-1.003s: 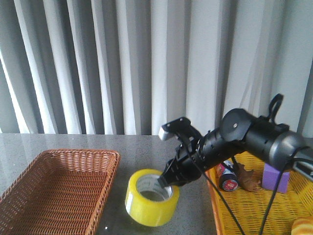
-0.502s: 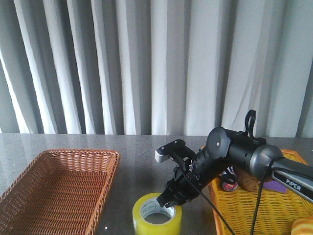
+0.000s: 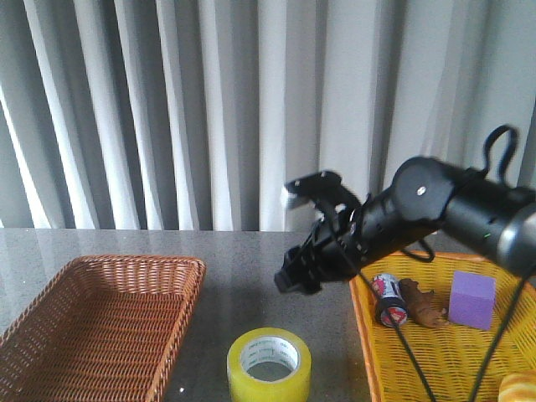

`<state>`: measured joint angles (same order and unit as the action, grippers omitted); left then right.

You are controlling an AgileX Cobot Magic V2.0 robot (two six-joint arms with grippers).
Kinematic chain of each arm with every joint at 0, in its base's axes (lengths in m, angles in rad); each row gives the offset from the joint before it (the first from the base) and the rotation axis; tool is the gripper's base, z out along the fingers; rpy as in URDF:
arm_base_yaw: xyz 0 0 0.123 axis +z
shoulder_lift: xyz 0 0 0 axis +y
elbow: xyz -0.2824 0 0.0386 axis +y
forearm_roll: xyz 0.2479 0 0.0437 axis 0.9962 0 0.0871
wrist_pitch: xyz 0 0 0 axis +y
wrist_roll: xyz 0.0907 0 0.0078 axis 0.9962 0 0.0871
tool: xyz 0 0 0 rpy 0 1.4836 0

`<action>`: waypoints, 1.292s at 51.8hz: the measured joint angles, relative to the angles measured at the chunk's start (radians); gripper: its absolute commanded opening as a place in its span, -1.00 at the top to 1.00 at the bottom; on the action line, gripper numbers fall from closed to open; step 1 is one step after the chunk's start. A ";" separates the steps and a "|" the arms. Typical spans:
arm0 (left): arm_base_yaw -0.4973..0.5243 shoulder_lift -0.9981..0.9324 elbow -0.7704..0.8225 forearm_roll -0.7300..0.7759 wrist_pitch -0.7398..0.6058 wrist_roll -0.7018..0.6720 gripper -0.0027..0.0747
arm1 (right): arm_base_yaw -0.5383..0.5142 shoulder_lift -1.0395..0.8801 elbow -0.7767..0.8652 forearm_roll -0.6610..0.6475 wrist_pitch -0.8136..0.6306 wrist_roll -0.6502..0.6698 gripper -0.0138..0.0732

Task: Transfer tape with both arms
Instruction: 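Set the tape roll on the table between baskets, raise right gripper, then reach the left gripper down and grasp the tape roll rim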

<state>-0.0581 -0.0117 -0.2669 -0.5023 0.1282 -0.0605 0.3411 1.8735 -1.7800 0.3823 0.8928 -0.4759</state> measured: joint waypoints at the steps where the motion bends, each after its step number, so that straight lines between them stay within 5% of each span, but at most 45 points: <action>1: 0.000 0.000 0.000 0.000 0.000 0.000 0.73 | 0.000 -0.019 0.000 0.000 0.000 -0.001 -0.07; 12: 0.000 0.000 0.000 0.000 0.034 0.000 0.73 | 0.000 -0.315 0.030 0.002 -0.072 -0.003 0.49; 18: 0.000 0.000 0.000 0.000 0.075 0.000 0.73 | 0.000 -0.529 0.176 0.005 -0.177 -0.012 0.72; 34: 0.000 0.000 0.000 0.001 0.118 0.012 0.73 | 0.000 -1.163 0.909 -0.018 -0.452 -0.015 0.70; 47: 0.000 0.088 -0.078 0.004 0.220 0.176 0.73 | 0.000 -1.587 1.410 -0.093 -0.680 0.001 0.69; 56: 0.000 0.306 -0.232 -0.076 0.288 0.364 0.73 | 0.000 -1.731 1.583 -0.095 -0.761 0.062 0.69; 67: 0.000 0.672 -0.521 -0.231 0.502 0.663 0.57 | 0.000 -1.738 1.606 -0.087 -0.802 0.093 0.69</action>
<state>-0.0581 0.6605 -0.7881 -0.7334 0.6298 0.6025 0.3411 0.1354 -0.1741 0.2957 0.0904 -0.3828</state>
